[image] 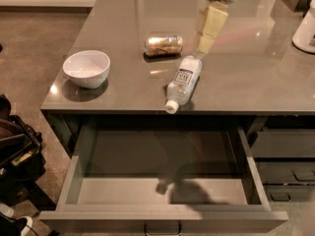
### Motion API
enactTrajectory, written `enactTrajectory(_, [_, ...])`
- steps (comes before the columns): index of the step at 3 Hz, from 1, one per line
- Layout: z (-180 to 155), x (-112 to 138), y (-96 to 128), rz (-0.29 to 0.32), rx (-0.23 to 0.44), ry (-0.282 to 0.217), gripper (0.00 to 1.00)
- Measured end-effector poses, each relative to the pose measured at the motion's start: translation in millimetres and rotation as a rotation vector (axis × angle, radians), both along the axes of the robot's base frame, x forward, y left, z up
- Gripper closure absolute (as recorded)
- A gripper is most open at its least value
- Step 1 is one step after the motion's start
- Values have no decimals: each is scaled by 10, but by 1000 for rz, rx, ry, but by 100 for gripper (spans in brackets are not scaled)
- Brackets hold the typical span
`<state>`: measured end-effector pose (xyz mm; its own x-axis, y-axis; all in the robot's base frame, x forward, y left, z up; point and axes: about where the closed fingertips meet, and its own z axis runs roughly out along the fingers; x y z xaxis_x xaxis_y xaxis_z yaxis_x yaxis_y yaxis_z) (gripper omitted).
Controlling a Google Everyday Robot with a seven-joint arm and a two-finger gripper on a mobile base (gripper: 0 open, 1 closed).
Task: Place orange can into top drawer
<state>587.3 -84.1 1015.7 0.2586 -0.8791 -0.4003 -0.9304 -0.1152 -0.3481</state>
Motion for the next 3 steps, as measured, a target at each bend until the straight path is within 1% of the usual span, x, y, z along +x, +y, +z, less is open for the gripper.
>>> enactTrajectory(1, [21,470,605,131,60,-36,0])
enactTrajectory(2, [131,620,696,132,90,-75,0])
enactTrajectory(3, [-21,797,654,139,84,-73,0])
